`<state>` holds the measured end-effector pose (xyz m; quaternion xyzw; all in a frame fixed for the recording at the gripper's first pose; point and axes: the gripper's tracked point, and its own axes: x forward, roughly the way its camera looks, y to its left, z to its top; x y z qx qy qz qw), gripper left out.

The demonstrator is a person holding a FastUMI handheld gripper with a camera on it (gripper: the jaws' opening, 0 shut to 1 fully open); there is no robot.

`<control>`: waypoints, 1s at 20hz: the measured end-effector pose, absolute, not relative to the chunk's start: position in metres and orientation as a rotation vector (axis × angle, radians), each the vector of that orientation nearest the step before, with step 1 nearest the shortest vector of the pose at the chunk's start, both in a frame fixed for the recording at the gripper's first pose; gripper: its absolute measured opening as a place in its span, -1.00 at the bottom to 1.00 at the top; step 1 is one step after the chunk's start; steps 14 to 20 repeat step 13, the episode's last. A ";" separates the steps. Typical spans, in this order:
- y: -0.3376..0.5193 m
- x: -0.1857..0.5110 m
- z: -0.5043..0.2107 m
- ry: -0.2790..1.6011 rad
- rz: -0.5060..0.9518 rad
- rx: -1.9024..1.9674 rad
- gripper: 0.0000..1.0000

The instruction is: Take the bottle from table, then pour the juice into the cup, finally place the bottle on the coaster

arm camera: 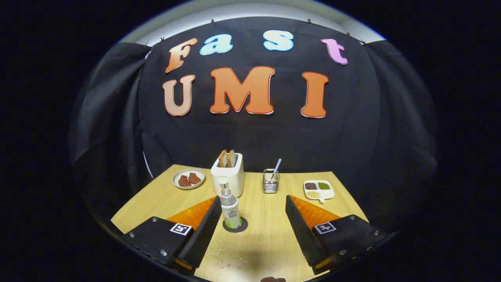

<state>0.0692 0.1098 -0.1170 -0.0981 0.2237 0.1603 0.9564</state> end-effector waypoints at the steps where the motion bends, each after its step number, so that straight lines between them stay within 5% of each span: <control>1: 0.103 0.065 -0.105 0.428 0.300 -0.203 0.95; 20: 0.050 0.031 -0.058 0.322 0.177 -0.178 0.95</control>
